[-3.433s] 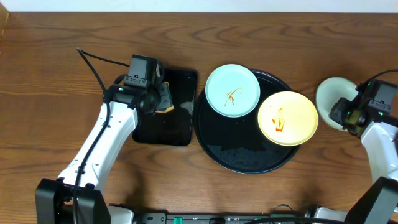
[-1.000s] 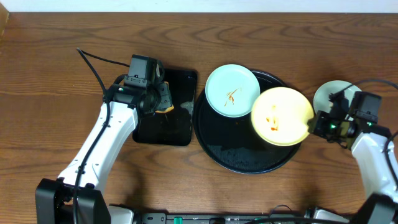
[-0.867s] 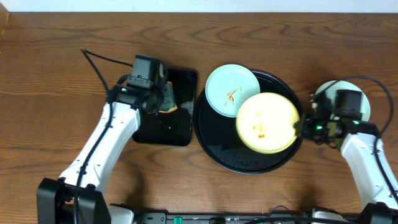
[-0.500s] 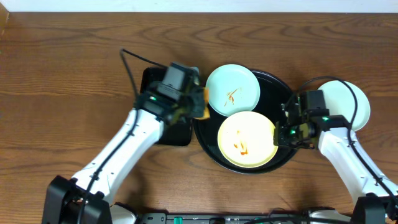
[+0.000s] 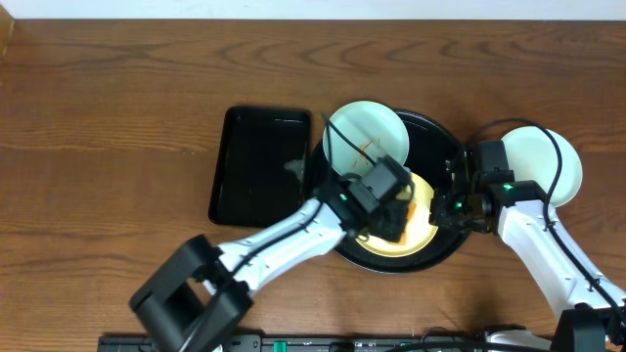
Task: Clean dirty plates on tray and stack at the side
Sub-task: 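Move the sponge onto the yellow plate with the left gripper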
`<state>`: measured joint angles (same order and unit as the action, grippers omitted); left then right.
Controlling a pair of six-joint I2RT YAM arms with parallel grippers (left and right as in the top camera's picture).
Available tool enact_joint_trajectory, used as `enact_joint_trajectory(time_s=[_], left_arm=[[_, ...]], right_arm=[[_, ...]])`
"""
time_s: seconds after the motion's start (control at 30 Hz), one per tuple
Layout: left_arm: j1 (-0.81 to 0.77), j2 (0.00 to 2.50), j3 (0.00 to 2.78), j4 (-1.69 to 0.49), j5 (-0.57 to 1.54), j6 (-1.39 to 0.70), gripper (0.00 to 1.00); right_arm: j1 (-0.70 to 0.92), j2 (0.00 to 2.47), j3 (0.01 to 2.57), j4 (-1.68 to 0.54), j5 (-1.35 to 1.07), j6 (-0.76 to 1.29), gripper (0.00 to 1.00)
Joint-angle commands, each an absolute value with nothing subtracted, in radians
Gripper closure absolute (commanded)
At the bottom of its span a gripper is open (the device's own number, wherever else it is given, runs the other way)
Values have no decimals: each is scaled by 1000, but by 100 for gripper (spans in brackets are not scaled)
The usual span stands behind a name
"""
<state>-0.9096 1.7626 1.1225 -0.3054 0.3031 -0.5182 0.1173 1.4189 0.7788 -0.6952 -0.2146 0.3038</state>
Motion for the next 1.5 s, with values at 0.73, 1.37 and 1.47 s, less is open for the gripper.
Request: enact_joint_trajectory(time_s=[0.73,1.37,1.47], left_arm=[[-767,1716,1140,-346,175,-476,92],[-951,1897,1131,-259,180,-465,92],[-939,1912,1131,-275,62,-466,92]], right_arm=[[133,1425,783,-726,-210,318,99],[133,1425,783,-731,-210,318,99],[133,1425,783,-740,-210,318,99]])
